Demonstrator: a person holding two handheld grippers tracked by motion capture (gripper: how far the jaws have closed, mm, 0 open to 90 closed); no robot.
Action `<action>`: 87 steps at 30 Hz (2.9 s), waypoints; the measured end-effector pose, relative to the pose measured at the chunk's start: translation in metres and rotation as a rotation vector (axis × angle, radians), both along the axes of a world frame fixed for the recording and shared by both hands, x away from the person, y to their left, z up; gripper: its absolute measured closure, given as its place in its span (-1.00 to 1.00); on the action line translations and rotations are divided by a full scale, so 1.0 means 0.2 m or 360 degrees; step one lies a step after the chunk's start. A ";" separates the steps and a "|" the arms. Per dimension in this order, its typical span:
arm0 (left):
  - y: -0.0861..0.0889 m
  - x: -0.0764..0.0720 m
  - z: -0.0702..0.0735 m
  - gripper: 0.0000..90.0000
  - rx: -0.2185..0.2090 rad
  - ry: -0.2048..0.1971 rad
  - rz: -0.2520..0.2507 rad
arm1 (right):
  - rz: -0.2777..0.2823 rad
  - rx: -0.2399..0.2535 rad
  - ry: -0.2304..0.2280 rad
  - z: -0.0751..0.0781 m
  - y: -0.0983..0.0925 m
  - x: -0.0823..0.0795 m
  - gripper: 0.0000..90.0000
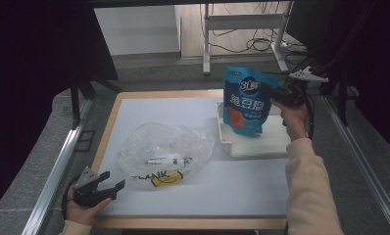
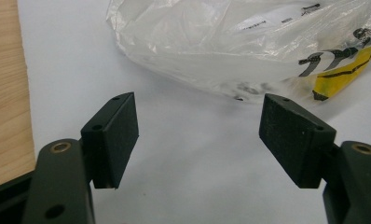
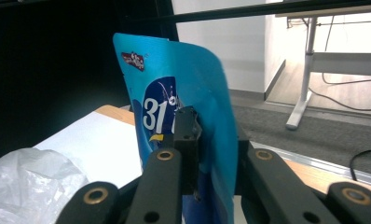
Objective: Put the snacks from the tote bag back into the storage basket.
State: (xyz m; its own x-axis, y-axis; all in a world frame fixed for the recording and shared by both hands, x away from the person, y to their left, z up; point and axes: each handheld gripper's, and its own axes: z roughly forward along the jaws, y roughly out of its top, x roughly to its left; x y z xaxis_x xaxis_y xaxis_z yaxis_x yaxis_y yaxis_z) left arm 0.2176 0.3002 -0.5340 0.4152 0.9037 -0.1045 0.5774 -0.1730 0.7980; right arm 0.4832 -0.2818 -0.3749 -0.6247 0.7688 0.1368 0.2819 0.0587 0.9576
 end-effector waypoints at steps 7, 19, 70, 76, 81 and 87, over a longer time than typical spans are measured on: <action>0.00 0.00 0.00 -0.36 -0.0001 -0.0003 -0.0009 | -0.0001 -0.0024 0.0015 -0.01 -0.01 -0.04 0.61; -0.01 0.01 0.00 -0.36 -0.0008 -0.0004 -0.0029 | -0.0044 -0.0030 0.0010 -0.02 0.01 -0.11 0.04; -0.04 0.01 0.02 -0.37 -0.0007 -0.0029 -0.0048 | 0.0043 -0.0040 0.0191 -0.41 -0.01 -0.65 -0.22; -0.04 0.01 0.02 -0.37 -0.0005 -0.0026 -0.0052 | 0.0092 -0.0082 0.0172 -0.45 0.06 -0.69 -0.21; -0.04 0.01 0.02 -0.37 0.0004 -0.0030 -0.0053 | 0.0164 -0.0126 0.0176 -0.48 0.14 -0.72 -0.21; -0.04 0.01 0.02 -0.37 0.0011 -0.0031 -0.0052 | 0.0290 -0.0224 0.0196 -0.58 0.27 -0.79 -0.21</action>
